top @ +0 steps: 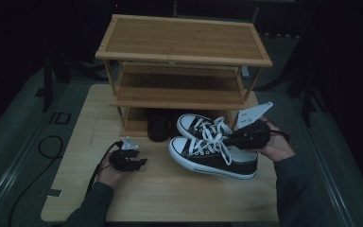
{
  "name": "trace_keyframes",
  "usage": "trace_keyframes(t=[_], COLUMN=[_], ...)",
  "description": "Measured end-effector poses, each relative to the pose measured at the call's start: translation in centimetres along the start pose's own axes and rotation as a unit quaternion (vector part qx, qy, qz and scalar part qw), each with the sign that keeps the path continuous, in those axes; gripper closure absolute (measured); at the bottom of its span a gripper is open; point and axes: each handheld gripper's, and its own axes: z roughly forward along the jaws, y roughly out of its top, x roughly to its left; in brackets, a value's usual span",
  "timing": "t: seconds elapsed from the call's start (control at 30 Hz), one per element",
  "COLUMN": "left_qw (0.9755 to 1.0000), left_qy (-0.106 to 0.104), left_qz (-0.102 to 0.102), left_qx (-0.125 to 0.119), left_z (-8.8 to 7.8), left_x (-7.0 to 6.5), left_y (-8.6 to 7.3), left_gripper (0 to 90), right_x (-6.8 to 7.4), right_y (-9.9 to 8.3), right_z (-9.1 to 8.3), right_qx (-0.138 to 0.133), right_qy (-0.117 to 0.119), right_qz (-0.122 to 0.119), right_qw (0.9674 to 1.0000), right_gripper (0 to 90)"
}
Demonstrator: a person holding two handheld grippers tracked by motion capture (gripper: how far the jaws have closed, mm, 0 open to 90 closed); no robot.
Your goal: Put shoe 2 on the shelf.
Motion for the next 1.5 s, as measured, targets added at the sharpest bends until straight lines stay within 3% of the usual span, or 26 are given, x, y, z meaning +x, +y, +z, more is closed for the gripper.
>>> trace_keyframes(t=[0.77, 1.07, 1.5], left_qw=[1.0000, 1.0000, 1.0000], left_qy=[-0.002, -0.003, -0.003], left_qz=[-0.003, -0.004, -0.004], left_qx=[-0.001, -0.002, -0.002], left_z=[0.0, 0.0, 0.0], left_x=[0.1, 0.1, 0.1], left_y=[0.0, 0.0, 0.0], left_gripper=[50.0, 50.0, 50.0], right_x=[-1.1, -2.0, -4.3], right_y=[4.1, 5.2, 6.7], right_z=[-0.9, -1.2, 0.3], right_qx=[-0.037, -0.037, -0.035], right_qy=[0.013, -0.019, -0.053], right_qz=[-0.027, -0.020, -0.001], right_qw=[0.9989, 0.9989, 0.9979], right_gripper=[85.3, 85.2, 85.2])
